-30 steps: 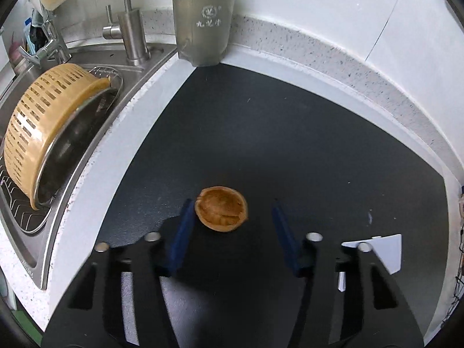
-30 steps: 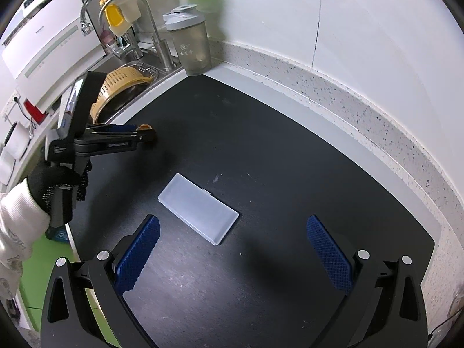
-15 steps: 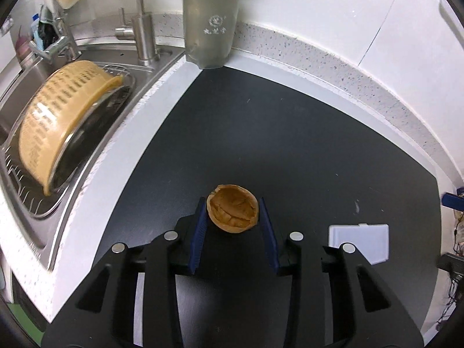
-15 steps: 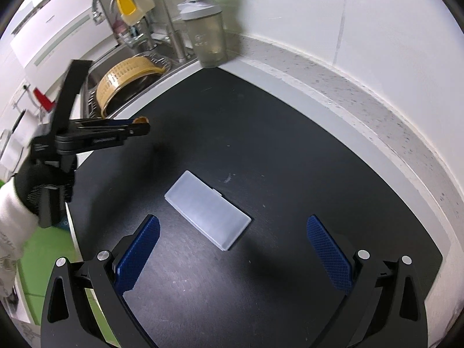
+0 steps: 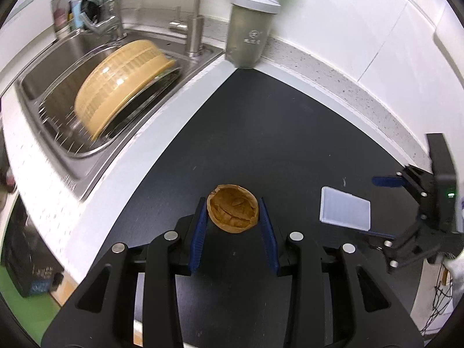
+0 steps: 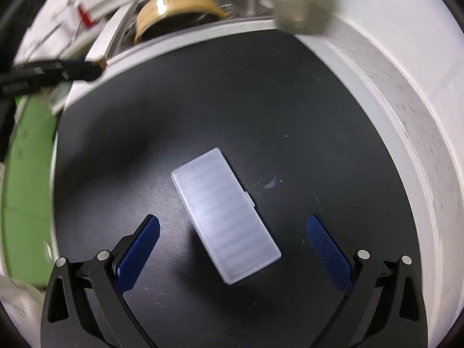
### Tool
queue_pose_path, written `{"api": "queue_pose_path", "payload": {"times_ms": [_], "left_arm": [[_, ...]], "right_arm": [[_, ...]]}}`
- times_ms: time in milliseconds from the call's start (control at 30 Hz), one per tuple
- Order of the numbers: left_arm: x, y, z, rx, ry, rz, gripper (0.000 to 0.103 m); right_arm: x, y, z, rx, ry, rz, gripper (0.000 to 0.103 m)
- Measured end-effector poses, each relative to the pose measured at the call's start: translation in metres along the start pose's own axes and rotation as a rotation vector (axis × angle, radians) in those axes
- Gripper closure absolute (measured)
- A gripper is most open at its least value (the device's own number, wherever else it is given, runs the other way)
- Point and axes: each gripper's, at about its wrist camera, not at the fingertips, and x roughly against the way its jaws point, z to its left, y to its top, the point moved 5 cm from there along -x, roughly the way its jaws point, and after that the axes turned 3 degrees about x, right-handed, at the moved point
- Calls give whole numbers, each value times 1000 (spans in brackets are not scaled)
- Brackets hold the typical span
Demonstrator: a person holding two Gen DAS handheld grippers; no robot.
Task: Collect trash
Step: 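Grasp the walnut shell with the left tool, then grasp the clear plastic lid with the right tool and lift it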
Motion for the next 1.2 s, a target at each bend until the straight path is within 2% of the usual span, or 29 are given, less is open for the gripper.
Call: {"api": "queue_pose_path", "payload": {"times_ms": [167,267,367,400,533,733,1000,1200], "left_arm": [[12,-20,12,56,15,-5,67],[15,-27,16,81,21,-8,67],[19,-35,19,95,25,-9,67],[21,-37,19,98,25,-11,67],[28,-43,21,99,26,-17,67],[53,-57,34,117,35,-45,67],[106,-105,72,180,71,-77,67],[152,-159,121,262,130,-96,67]], "right_arm": [[-18,-1,6,112,8,28,6],[-23,-3,11,143,16,40,25],[-17,-3,13,143,23,17,40],[-13,-2,13,143,22,11,50],[-5,-1,13,120,30,10,53],[28,-1,25,39,45,-66,53],[75,24,116,82,121,-167,53],[81,49,207,168,199,-197,53]]}}
